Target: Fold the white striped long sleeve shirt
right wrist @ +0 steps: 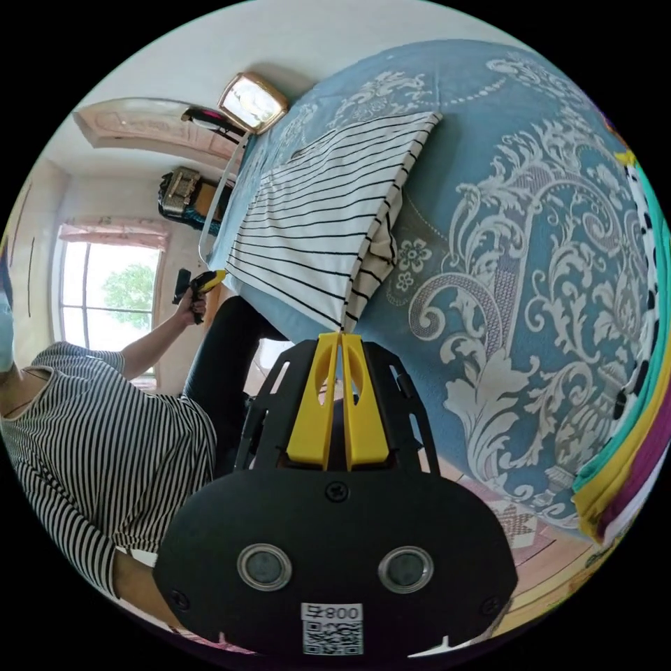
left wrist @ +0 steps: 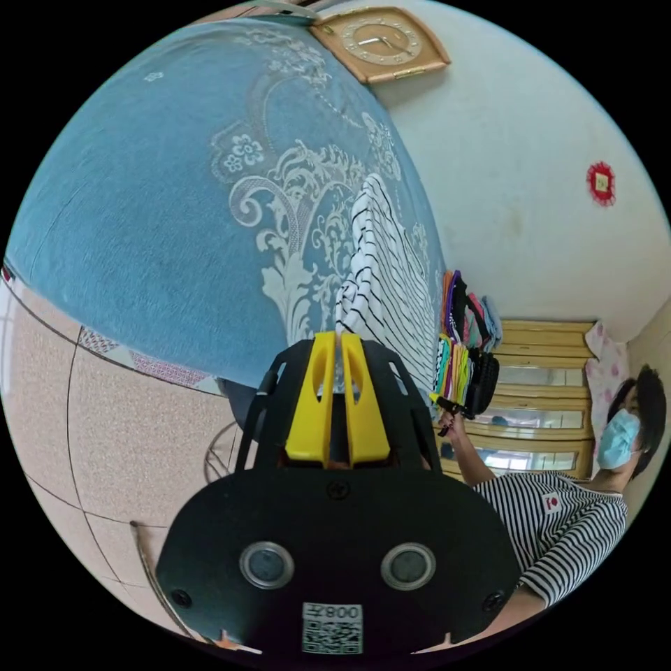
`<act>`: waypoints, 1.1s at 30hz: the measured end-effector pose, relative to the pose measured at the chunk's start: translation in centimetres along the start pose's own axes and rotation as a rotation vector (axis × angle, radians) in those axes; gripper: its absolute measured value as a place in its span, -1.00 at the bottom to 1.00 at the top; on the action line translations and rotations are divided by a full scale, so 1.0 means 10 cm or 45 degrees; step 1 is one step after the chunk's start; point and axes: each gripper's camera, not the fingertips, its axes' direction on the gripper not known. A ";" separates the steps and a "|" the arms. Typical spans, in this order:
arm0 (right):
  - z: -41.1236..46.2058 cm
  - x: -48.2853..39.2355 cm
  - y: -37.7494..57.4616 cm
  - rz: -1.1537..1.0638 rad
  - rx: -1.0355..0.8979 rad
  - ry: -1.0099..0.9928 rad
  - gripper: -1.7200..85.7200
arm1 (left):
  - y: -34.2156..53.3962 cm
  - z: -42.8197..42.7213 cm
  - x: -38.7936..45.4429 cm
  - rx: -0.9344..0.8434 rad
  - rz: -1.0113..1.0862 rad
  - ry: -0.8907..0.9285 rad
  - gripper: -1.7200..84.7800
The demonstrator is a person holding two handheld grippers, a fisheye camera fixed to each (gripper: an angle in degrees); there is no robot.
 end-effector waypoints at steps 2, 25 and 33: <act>0.06 0.01 0.07 0.021 0.006 -0.020 -0.95 | 0.06 0.08 0.03 -0.030 0.005 -0.049 -0.95; 0.88 -0.56 0.93 0.221 0.196 -0.023 -0.76 | 0.99 2.90 2.49 -0.371 0.777 -0.117 -0.85; 1.31 -0.52 1.02 0.317 0.218 -0.207 -0.88 | 1.66 4.68 3.70 -0.642 1.221 -0.207 -0.77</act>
